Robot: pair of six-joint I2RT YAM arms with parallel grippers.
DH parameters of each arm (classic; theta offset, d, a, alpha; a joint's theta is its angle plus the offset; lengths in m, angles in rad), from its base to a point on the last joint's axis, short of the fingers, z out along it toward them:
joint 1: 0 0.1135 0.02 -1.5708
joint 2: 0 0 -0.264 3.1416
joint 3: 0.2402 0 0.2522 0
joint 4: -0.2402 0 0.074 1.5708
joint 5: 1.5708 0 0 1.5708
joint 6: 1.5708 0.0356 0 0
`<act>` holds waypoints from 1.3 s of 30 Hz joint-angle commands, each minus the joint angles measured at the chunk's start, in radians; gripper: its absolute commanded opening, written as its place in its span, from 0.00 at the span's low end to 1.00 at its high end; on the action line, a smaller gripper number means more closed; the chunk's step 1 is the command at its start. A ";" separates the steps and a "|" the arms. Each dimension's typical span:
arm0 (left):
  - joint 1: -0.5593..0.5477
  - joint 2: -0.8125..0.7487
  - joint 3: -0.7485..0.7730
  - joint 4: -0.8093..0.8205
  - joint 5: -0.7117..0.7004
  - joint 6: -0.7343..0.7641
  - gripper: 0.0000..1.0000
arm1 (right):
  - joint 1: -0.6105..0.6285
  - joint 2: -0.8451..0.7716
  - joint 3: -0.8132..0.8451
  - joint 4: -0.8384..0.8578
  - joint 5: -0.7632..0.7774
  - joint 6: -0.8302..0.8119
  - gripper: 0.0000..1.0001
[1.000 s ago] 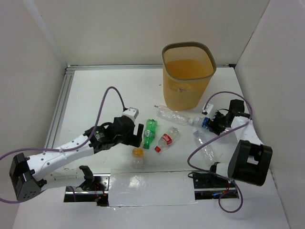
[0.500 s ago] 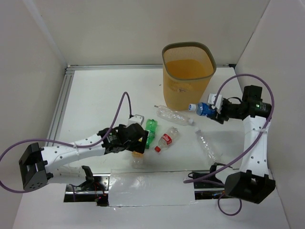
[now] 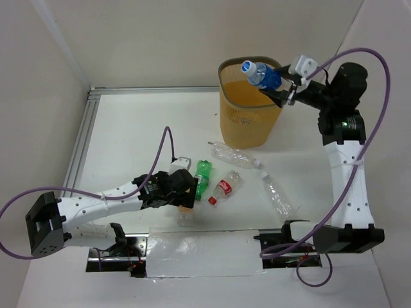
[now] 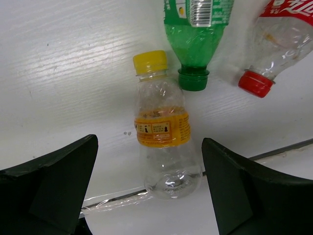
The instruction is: Put the plastic bottles in the bin
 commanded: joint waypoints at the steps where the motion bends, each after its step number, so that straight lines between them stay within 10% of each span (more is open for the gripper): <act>1: -0.014 -0.019 -0.031 0.003 -0.011 -0.059 1.00 | 0.112 0.077 0.069 0.229 0.158 0.184 0.19; 8: -0.033 -0.019 -0.059 0.003 -0.038 -0.110 1.00 | 0.226 0.249 0.115 0.252 0.265 0.194 0.28; 13: -0.033 0.002 -0.079 0.026 -0.038 -0.128 1.00 | 0.189 0.310 0.083 0.252 0.314 0.239 0.98; 26: -0.042 0.183 -0.080 0.147 -0.008 -0.099 0.91 | -0.041 0.225 0.169 -0.093 0.182 0.333 1.00; 30: -0.042 0.192 -0.080 0.156 0.002 -0.110 0.57 | -0.113 0.121 0.065 -0.191 0.069 0.258 0.79; 33: -0.042 0.130 -0.065 0.130 0.012 -0.110 0.33 | -0.168 0.045 -0.041 -0.239 0.044 0.198 0.45; 39: -0.064 -0.002 0.138 0.060 0.012 0.023 0.20 | -0.236 -0.071 -0.202 -0.409 0.109 -0.030 0.17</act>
